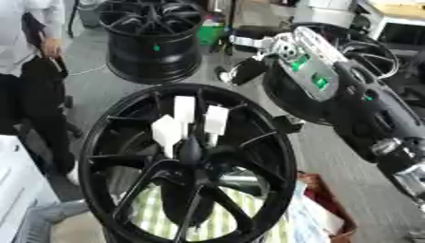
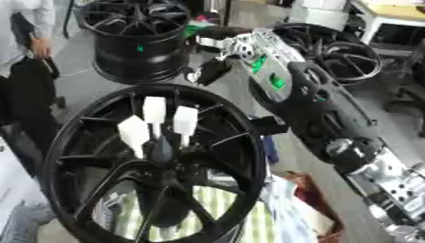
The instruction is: Pull the pin out of the wheel hub.
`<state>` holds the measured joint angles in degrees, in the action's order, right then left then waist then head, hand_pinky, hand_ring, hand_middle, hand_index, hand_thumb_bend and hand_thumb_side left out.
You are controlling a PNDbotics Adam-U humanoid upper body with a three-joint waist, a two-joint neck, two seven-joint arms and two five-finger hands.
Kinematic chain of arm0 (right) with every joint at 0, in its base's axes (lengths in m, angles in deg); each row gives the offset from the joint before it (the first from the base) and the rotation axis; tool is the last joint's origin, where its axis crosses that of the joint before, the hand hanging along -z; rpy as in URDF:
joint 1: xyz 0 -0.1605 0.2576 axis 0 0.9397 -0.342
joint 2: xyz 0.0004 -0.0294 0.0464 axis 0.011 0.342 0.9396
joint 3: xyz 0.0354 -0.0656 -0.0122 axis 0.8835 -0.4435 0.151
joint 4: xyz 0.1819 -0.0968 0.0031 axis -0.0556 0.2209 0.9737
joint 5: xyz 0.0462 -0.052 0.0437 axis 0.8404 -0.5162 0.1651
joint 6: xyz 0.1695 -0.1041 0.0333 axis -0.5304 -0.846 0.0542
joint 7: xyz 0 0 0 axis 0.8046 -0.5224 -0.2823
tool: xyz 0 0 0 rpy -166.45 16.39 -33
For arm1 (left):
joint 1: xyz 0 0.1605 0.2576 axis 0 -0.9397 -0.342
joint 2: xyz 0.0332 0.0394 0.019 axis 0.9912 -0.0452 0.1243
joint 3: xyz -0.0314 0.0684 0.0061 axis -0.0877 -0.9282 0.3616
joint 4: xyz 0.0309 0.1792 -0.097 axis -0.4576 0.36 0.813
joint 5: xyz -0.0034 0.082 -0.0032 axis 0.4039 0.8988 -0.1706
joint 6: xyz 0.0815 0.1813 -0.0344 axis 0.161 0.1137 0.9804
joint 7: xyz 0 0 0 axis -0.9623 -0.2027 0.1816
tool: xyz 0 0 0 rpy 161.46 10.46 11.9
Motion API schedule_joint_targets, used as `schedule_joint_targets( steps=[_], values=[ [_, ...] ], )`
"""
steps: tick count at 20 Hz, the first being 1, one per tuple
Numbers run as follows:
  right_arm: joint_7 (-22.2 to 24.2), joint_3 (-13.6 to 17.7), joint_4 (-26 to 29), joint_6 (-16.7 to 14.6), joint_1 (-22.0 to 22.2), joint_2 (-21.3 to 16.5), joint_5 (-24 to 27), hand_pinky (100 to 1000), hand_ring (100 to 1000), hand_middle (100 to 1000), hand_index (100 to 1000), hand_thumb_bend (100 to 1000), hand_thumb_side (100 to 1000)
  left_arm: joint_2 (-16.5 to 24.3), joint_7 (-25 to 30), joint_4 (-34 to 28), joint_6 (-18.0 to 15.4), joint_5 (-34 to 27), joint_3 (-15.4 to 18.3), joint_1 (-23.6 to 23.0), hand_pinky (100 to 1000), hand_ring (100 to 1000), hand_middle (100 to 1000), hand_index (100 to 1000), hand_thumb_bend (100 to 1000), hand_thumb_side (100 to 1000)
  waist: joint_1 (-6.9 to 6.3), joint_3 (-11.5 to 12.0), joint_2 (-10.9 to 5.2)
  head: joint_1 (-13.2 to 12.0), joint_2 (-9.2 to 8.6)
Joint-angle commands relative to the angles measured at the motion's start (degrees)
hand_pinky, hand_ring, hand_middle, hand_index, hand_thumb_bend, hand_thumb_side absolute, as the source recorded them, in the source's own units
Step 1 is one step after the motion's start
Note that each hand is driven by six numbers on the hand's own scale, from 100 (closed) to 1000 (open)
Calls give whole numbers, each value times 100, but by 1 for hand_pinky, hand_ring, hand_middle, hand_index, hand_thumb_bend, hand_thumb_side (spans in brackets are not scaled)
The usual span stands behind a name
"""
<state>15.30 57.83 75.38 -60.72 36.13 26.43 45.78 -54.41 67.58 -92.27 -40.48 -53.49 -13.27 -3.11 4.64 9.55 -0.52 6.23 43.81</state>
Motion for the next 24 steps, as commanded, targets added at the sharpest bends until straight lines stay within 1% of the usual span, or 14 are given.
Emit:
schedule_joint_targets(
  steps=[1, 4, 6, 9, 12, 14, 15, 16, 19, 21, 24],
  values=[
    [-61, -32, 177, 141, -76, -176, 240, 876, 871, 846, 893, 100, 411, 125, -37, -96, 20, 9, 54, 15, 838, 852, 644, 827, 222, 585, -35, -18, -64, -57, 31],
    [-112, -128, 320, 306, -49, -225, 488, 874, 869, 845, 893, 100, 409, 127, -57, -96, 33, 19, 71, -15, 838, 852, 645, 827, 223, 586, -24, -49, -83, -95, 31],
    [-120, -188, 427, 411, -18, -247, 588, 872, 868, 844, 893, 100, 426, 129, -54, -96, 38, 23, 67, -22, 839, 853, 645, 827, 222, 587, -21, -63, -86, -125, 31],
    [-105, -249, 579, 537, 47, -282, 652, 869, 865, 840, 894, 100, 440, 124, -54, -96, 43, 34, 70, -36, 839, 853, 645, 827, 220, 589, -17, -79, -84, -149, 31],
    [-77, -280, 633, 600, 113, -293, 602, 869, 866, 838, 897, 100, 451, 126, -62, -96, 49, 39, 77, -41, 839, 853, 645, 827, 221, 589, -14, -81, -79, -167, 31],
    [-34, -296, 594, 600, 147, -286, 527, 870, 868, 837, 899, 149, 427, 130, -65, -96, 59, 40, 79, -45, 840, 853, 645, 827, 220, 590, -9, -80, -77, -149, 31],
    [-8, -300, 563, 589, 164, -281, 483, 871, 868, 836, 899, 177, 402, 134, -66, -96, 63, 45, 82, -47, 840, 853, 645, 827, 195, 604, -5, -81, -76, -133, 31],
    [27, -302, 528, 574, 184, -275, 441, 871, 867, 835, 899, 192, 383, 140, -72, -96, 69, 52, 90, -51, 840, 853, 645, 827, 219, 592, 0, -81, -75, -118, 31],
    [166, -316, 462, 521, 239, -263, 348, 871, 867, 832, 901, 268, 296, 171, -122, -96, 90, 74, 134, -76, 840, 853, 642, 826, 217, 593, 11, -79, -70, -97, 31],
    [251, -329, 452, 476, 262, -266, 266, 875, 870, 833, 904, 308, 259, 191, -164, -96, 94, 88, 162, -92, 840, 853, 642, 826, 217, 592, 18, -77, -70, -108, 31],
    [396, -352, 376, 387, 319, -256, 161, 878, 873, 835, 908, 349, 249, 208, -194, -96, 88, 105, 182, -108, 841, 853, 642, 826, 217, 593, 29, -78, -69, -135, 31]
  ],
)
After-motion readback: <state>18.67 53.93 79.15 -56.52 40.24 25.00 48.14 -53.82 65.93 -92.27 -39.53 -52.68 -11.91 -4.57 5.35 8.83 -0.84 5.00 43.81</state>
